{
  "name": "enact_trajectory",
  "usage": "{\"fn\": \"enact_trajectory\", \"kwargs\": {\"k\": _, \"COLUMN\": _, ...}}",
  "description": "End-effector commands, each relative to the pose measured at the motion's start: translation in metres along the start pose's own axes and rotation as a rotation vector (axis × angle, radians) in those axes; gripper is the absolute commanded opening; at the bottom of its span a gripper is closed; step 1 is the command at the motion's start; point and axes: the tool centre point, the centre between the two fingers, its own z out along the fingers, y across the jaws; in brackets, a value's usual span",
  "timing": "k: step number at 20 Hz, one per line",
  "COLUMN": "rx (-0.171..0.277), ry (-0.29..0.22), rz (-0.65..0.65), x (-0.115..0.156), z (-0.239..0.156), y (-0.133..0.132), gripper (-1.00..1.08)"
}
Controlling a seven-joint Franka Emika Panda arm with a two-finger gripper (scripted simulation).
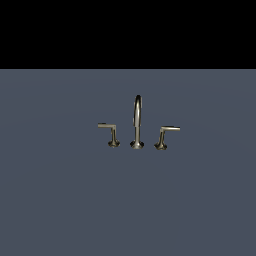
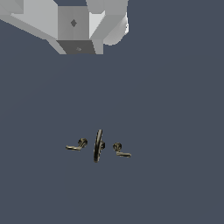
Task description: Turn on the faucet by rotating a designated handle.
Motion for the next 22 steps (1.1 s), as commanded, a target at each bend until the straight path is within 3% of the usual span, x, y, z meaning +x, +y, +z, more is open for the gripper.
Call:
{"fn": "enact_trajectory", "kwargs": {"k": 1, "rx": 0.0, "ry": 0.0, "rz": 0.0, "x": 0.0, "z": 0.0, "y": 0.0, "gripper": -1.0}}
{"fn": "enact_trajectory", "kwargs": {"k": 12, "rx": -0.003, "ry": -0.002, "rz": 0.065, "x": 0.005, "z": 0.017, "y": -0.012, "gripper": -1.0}}
{"fn": "enact_trajectory", "kwargs": {"k": 22, "rx": -0.01, "ry": -0.009, "rz": 0.236, "x": 0.024, "z": 0.062, "y": -0.042, "gripper": -1.0}}
